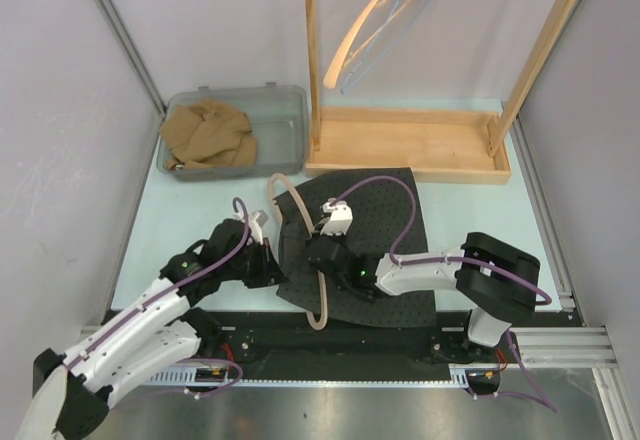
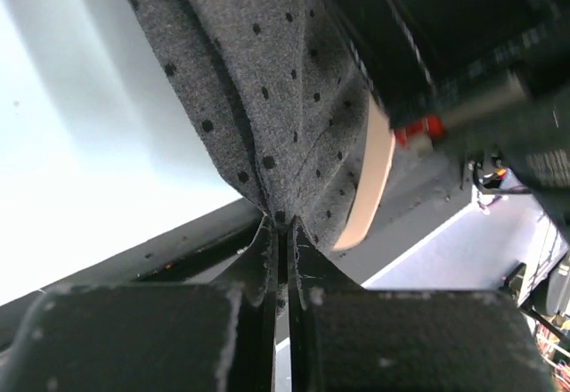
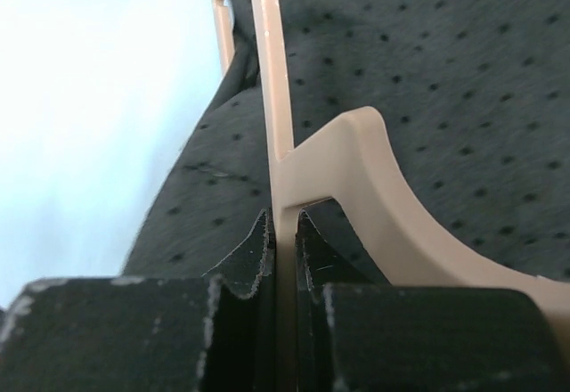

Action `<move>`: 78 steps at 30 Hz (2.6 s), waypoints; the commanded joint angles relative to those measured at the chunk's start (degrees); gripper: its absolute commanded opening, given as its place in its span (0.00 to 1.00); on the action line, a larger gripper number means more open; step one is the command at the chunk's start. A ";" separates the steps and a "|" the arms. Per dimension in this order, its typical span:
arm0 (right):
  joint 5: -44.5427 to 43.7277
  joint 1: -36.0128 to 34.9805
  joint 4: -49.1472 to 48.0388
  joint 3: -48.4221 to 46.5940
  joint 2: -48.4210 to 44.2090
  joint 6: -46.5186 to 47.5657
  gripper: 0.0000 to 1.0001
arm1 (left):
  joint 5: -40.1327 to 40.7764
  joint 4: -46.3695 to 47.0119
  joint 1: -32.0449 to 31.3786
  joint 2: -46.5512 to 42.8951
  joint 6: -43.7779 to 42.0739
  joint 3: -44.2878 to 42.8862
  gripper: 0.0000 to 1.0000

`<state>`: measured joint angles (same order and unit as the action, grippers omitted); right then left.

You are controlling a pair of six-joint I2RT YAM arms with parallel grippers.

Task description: Place the skirt on the hanger

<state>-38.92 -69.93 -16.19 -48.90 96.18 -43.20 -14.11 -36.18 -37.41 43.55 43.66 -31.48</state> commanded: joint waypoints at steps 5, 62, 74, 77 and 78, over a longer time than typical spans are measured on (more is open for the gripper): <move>-4.77 2.26 6.34 -3.30 -1.88 -0.39 0.00 | -0.93 -5.39 -0.56 -6.99 2.13 2.65 0.15; 11.41 6.38 12.23 -3.57 0.32 -7.78 0.00 | 4.35 25.82 13.59 12.81 1.78 -1.38 0.00; 7.19 8.67 15.13 -3.57 -3.01 -6.90 0.00 | 9.79 16.50 13.59 0.31 0.90 1.42 0.00; 4.91 8.58 15.83 -3.65 -4.33 -5.41 0.00 | 12.60 13.96 13.59 0.57 1.25 2.22 0.01; 4.55 8.24 15.83 -3.65 -4.60 -4.71 0.00 | 13.48 12.03 13.59 0.92 1.86 2.30 0.00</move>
<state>-29.28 -61.60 -2.90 -51.24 94.89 -50.74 -5.52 -20.29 -23.99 44.58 45.91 -29.78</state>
